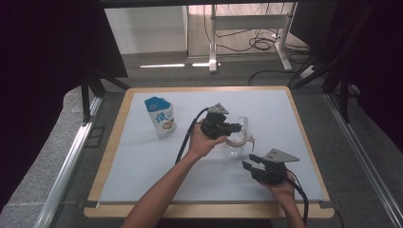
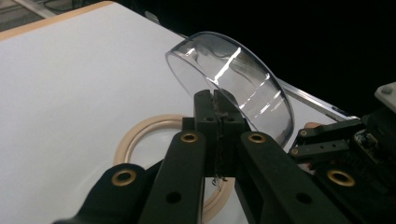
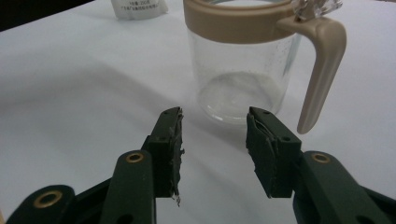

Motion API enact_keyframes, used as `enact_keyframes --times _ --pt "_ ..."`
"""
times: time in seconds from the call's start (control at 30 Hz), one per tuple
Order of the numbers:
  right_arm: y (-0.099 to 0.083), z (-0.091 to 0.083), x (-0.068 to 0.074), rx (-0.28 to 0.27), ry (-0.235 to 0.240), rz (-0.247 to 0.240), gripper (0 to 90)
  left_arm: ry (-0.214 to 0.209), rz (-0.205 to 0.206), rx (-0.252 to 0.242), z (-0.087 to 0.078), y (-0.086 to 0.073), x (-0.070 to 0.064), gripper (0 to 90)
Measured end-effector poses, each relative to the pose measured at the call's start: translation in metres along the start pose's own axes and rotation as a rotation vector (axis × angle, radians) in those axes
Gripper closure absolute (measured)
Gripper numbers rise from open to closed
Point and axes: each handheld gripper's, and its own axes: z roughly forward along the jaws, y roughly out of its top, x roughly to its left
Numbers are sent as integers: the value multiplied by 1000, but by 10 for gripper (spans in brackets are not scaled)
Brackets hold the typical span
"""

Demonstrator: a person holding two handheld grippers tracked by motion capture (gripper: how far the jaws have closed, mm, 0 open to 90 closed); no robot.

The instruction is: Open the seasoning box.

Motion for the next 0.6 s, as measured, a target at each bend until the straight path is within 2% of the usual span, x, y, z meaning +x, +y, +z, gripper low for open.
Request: enact_keyframes --times 0.23,0.37,0.4,0.57,0.6 --pt "-3 -4 2 6 -10 2 559 -24 44 18 11 11 -15 900" --pt "-4 -3 2 11 -9 2 559 -39 48 25 16 12 -20 900" --pt "-4 -2 2 15 -7 3 555 -35 61 25 19 12 -23 900" --pt "-4 -1 4 13 -4 -9 554 -36 56 25 19 10 -23 900" --pt "-3 -2 5 6 -3 -12 552 -28 55 21 14 8 -23 900"
